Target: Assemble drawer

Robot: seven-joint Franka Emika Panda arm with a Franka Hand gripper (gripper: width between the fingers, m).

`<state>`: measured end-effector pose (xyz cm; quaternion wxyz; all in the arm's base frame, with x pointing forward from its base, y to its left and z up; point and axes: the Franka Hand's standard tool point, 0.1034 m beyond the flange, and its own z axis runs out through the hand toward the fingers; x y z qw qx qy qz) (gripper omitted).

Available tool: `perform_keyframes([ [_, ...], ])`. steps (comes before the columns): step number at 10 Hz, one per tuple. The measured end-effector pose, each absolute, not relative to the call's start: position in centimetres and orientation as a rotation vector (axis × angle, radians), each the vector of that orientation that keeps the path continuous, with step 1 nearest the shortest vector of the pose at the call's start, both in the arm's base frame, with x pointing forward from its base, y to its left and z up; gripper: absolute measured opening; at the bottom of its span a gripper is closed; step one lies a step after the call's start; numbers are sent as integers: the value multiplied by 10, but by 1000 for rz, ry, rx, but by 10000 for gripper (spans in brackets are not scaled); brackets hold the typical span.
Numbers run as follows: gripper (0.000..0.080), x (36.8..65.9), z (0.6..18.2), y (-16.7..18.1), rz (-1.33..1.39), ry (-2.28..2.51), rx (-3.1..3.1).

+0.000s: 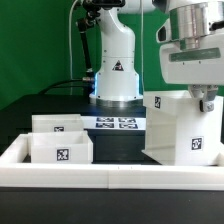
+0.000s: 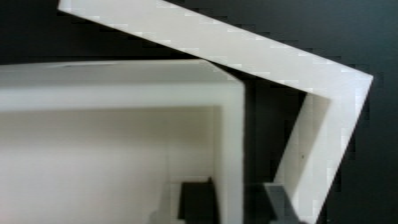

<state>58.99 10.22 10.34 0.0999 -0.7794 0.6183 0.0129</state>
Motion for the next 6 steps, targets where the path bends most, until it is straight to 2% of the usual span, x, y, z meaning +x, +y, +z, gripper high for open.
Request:
perform_keyframes([
  [6, 38, 622, 99, 103, 94, 1953, -2155],
])
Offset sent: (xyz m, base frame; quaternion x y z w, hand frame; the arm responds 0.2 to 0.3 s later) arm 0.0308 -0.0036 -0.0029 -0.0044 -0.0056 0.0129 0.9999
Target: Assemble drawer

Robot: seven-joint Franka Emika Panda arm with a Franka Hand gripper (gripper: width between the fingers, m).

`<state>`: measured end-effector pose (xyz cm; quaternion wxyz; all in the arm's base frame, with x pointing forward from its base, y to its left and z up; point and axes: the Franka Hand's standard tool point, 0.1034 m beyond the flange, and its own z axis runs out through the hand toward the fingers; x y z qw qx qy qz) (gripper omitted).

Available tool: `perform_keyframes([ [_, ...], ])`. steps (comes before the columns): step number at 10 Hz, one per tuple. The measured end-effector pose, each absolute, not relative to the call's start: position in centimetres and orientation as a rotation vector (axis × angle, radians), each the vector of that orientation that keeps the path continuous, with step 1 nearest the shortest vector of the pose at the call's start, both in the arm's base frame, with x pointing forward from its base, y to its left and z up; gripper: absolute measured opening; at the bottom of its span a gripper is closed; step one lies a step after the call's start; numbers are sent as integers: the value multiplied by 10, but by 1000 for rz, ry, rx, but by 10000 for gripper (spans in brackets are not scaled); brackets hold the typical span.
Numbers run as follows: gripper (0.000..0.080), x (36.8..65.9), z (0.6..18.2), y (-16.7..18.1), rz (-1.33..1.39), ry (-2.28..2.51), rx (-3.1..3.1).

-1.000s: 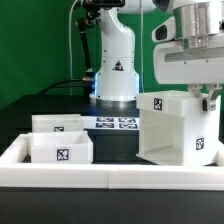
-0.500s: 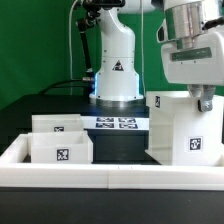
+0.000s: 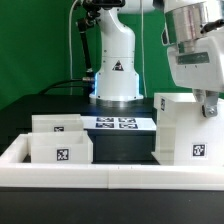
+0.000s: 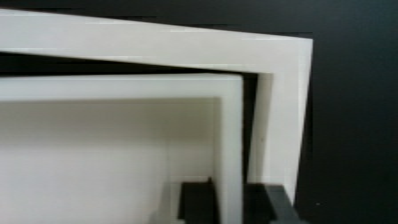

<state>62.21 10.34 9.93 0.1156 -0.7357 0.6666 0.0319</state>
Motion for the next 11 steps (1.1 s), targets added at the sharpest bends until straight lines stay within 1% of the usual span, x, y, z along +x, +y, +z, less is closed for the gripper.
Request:
perform_keyframes([
  [4, 38, 638, 98, 105, 117, 1956, -2151],
  [8, 38, 641, 98, 105, 132, 1949, -2164],
  [9, 211, 641, 99, 106, 130, 1945, -2166],
  [10, 211, 641, 99, 106, 129, 1942, -2167],
  [11, 395, 641, 100, 106, 124, 1917, -2188],
])
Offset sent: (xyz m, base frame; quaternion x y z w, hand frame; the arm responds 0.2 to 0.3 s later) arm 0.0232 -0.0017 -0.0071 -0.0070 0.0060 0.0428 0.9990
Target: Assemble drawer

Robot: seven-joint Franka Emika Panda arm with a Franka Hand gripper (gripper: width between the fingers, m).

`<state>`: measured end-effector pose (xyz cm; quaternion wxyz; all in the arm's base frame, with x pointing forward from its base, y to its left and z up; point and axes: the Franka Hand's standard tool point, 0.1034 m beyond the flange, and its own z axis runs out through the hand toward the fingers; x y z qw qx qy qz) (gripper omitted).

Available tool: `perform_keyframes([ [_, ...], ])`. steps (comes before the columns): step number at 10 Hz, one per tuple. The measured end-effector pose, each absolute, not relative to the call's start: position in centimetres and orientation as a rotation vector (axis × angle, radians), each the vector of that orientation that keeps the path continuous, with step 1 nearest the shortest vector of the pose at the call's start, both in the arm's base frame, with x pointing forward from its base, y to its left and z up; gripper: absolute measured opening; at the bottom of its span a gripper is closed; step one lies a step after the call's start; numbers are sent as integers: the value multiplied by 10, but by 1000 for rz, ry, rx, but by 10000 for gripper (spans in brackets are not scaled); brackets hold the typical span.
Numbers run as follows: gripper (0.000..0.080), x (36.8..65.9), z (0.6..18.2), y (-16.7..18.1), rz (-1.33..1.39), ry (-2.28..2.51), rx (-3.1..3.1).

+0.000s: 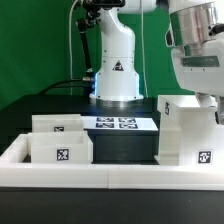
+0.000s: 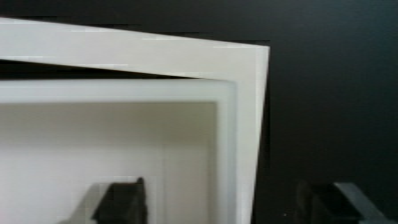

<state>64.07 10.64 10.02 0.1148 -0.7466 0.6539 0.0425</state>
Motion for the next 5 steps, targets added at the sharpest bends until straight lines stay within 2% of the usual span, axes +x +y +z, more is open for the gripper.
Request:
perform_keyframes([
  [1, 531, 639, 102, 107, 116, 1857, -2236],
  [2, 531, 637, 105, 107, 111, 1826, -2260],
  [3, 625, 638, 110, 107, 96, 1758, -2308],
  [5, 642, 638, 126, 106, 71, 1600, -2411],
])
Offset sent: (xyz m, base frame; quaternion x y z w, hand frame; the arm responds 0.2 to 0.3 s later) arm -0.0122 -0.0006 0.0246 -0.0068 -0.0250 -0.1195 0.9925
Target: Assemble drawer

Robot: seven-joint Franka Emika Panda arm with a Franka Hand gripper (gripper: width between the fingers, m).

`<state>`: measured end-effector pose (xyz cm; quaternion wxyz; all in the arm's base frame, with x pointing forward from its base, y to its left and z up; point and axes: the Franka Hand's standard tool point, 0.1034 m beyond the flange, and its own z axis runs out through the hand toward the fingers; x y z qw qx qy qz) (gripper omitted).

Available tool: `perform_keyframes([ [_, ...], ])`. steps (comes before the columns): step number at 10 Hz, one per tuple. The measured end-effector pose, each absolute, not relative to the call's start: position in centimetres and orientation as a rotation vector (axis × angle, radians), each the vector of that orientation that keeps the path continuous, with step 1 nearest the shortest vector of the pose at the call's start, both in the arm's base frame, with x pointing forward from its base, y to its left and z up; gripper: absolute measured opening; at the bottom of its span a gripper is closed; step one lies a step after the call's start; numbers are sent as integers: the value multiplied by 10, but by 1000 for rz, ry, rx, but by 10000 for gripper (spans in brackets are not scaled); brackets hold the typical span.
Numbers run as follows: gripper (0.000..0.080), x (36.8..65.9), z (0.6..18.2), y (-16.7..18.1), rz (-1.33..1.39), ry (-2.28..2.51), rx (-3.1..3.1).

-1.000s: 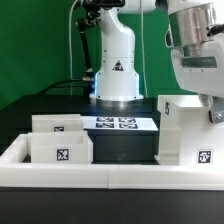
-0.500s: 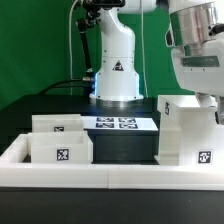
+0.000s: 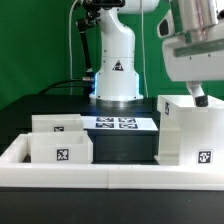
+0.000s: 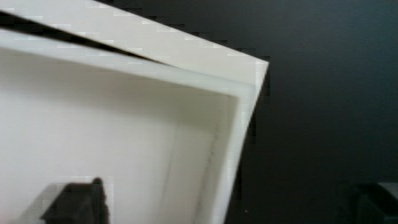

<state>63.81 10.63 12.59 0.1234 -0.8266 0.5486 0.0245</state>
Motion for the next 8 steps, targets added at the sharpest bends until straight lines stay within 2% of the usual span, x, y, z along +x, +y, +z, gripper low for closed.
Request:
perform_keyframes([
  [2, 648, 634, 139, 105, 50, 1421, -2513],
  [5, 649, 629, 136, 104, 41, 1383, -2528],
  [8, 649, 623, 137, 101, 36, 953, -2749],
])
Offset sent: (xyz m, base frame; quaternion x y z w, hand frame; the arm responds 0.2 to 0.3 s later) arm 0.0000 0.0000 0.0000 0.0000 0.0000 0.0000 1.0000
